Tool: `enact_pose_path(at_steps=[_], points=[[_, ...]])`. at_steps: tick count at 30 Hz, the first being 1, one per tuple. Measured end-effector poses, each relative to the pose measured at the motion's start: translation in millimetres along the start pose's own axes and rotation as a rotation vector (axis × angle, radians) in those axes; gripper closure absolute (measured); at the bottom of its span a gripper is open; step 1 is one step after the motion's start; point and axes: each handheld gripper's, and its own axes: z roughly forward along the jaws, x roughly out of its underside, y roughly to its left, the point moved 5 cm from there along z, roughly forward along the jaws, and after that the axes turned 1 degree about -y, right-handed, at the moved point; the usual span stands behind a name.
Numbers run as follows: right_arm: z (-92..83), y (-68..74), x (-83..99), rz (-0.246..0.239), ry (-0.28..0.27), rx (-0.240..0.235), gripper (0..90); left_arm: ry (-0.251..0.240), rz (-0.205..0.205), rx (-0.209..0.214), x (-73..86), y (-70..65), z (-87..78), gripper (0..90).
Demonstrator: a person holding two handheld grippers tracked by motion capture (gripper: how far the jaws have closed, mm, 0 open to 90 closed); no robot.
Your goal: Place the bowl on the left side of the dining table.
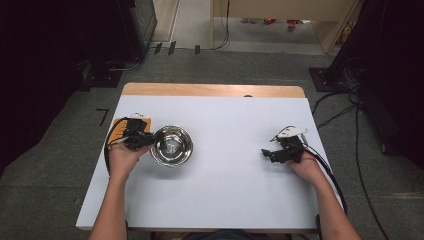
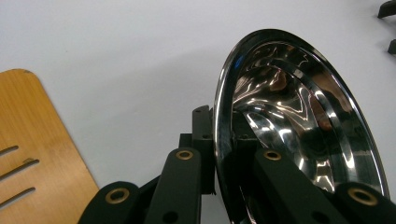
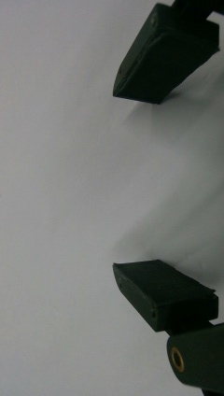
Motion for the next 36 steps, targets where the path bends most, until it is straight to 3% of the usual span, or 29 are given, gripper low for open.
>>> enact_pose_path(at_steps=[36], points=[[0.0,0.1,-0.1,0.002,-0.001,0.000,13.0,-0.040,-0.076,-0.058,4.5,28.8,-14.8,85.3]])
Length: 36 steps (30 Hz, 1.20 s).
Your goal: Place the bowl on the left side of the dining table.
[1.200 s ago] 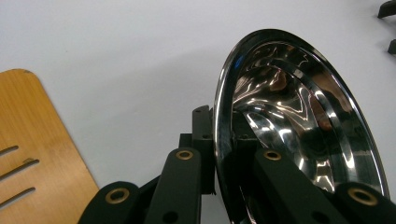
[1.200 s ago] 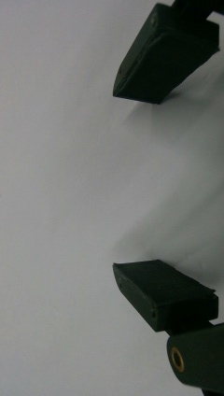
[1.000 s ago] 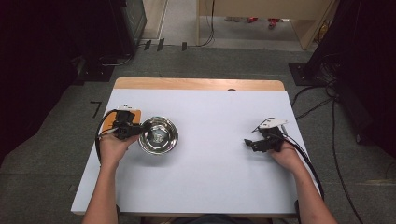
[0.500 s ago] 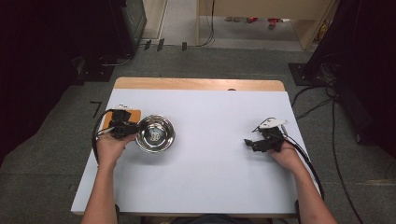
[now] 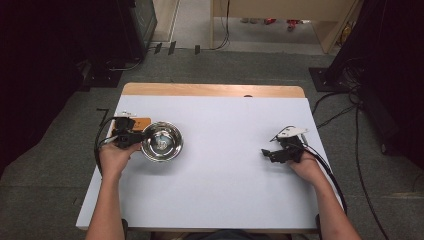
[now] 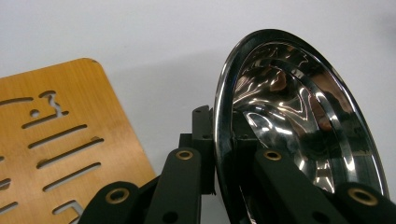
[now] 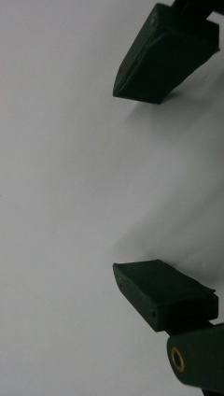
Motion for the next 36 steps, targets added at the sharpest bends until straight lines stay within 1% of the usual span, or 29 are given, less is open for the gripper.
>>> enact_pose_path(at_steps=[4,7,20,22,24,26,28,29,36], points=[[0.0,0.0,0.0,0.000,0.000,0.000,13.0,-0.006,-0.014,0.007,-0.7,1.1,-1.5,85.3],[0.0,0.0,0.0,0.000,0.000,0.000,13.0,-0.008,-0.010,-0.004,-1.8,2.1,-3.5,85.3],[0.0,0.0,0.0,0.001,0.000,0.000,13.0,-0.032,-0.036,-0.026,-3.4,12.5,-12.4,85.3],[0.0,0.0,0.0,0.000,0.000,0.000,13.0,-0.042,-0.047,-0.026,-4.1,14.3,-14.5,85.2],[0.0,0.0,0.0,0.000,0.000,0.000,13.0,-0.043,-0.049,-0.026,-4.3,14.5,-15.1,85.2],[0.0,0.0,0.0,0.000,0.000,0.000,13.0,-0.041,-0.042,-0.032,-5.0,15.1,-16.3,85.3],[0.0,0.0,0.0,-0.001,0.000,0.000,13.0,-0.047,-0.050,-0.036,-5.3,16.3,-17.6,85.2],[0.0,0.0,0.0,0.000,0.000,0.000,12.9,-0.048,-0.051,-0.031,-5.3,17.6,-18.8,85.3],[0.0,0.0,0.0,0.000,0.000,0.000,13.0,-0.060,-0.074,-0.052,-4.3,26.6,-24.9,85.2]])
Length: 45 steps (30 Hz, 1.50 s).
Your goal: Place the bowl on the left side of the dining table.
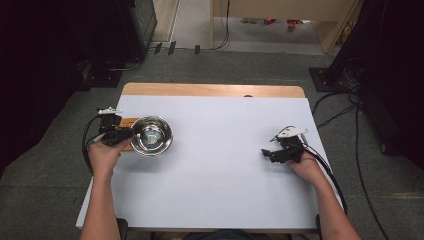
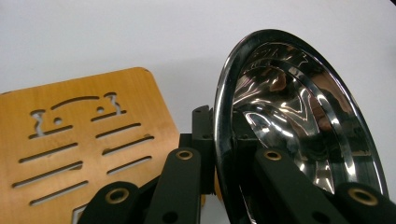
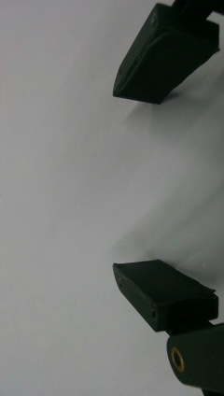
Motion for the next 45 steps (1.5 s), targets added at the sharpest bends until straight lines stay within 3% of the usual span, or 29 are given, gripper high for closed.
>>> enact_pose_path(at_steps=[34,45], points=[[0.0,0.0,0.0,0.000,0.000,0.000,13.0,-0.037,-0.133,-0.083,6.6,53.3,-4.2,85.2],[0.0,0.1,0.0,0.001,0.000,0.000,13.0,-0.027,-0.152,-0.125,9.0,66.0,3.7,85.2]])
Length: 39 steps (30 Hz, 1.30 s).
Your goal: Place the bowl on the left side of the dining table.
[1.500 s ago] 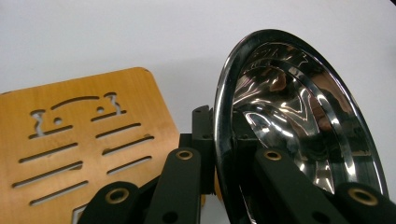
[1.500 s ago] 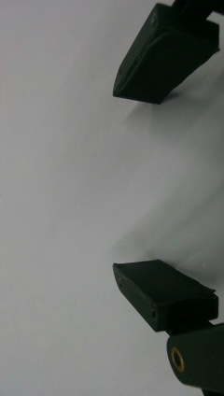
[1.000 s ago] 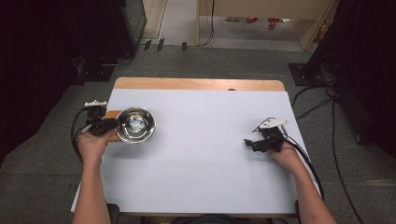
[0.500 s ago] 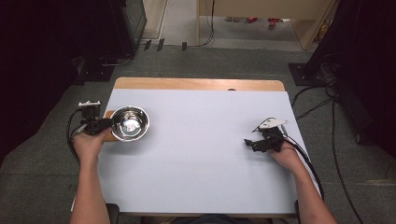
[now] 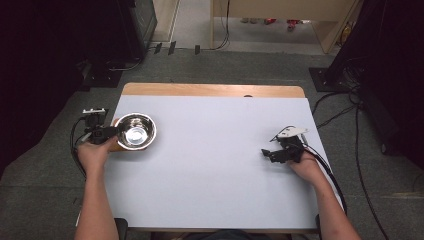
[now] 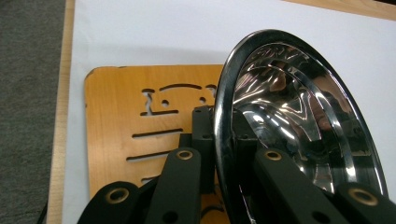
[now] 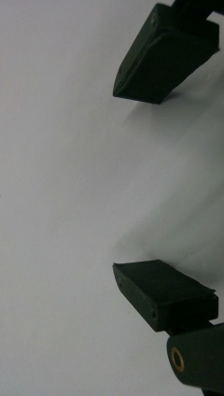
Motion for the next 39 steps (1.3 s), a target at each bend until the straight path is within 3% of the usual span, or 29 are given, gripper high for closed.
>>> enact_pose_path(at_steps=[14,18,22,25,39], points=[[0.0,0.0,0.0,0.000,0.000,0.000,13.0,-0.015,-0.055,-0.018,5.0,14.6,2.3,85.0],[-0.1,-0.1,0.1,-0.002,0.000,0.000,13.0,0.011,-0.043,-0.057,8.3,17.1,5.3,86.0],[0.0,0.0,0.0,0.000,0.000,0.000,13.0,0.017,-0.054,-0.038,9.8,17.3,7.7,86.0],[-0.1,-0.1,0.1,-0.002,0.001,0.000,13.0,0.020,-0.041,-0.058,9.9,16.8,8.6,85.9],[-0.1,-0.1,0.1,-0.002,0.001,0.000,13.0,0.047,-0.052,-0.084,14.6,23.0,11.7,82.7]])
